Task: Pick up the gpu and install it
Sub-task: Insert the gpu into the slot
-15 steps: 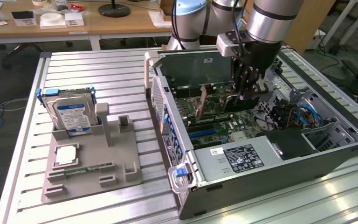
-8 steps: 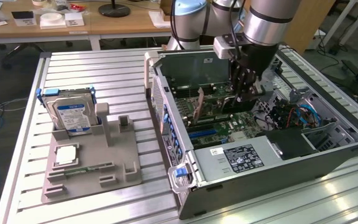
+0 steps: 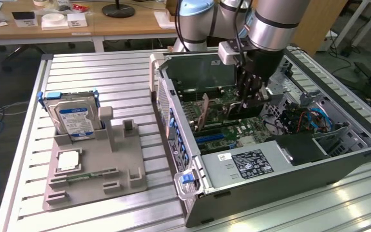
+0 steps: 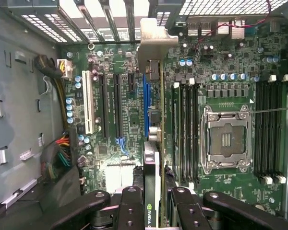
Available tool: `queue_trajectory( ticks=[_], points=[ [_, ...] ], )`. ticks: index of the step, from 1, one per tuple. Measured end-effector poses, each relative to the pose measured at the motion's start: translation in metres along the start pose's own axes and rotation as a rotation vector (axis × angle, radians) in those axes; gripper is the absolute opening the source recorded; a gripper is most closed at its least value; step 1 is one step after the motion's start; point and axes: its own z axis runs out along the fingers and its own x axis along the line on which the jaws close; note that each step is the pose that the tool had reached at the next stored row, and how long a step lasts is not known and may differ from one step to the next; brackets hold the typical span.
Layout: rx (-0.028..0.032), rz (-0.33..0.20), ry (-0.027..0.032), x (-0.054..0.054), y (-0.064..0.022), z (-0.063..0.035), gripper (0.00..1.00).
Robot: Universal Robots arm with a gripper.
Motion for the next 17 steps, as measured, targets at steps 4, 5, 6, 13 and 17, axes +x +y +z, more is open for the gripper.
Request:
queue_trajectory(
  ticks=[4, 5, 6, 13, 17],
  points=[
    [0.0000, -0.001, 0.0000, 0.0002, 0.0020, 0.0055, 0.27],
    [0.0000, -0.001, -0.0001, 0.0003, 0.0024, 0.0068, 0.27],
    [0.0000, -0.001, -0.0001, 0.0003, 0.0025, 0.0077, 0.27],
    [0.0000, -0.001, 0.0001, 0.0003, 0.0026, 0.0078, 0.27],
    [0.0000, -0.001, 0.0000, 0.0005, 0.0047, 0.0082, 0.27]
  ],
)
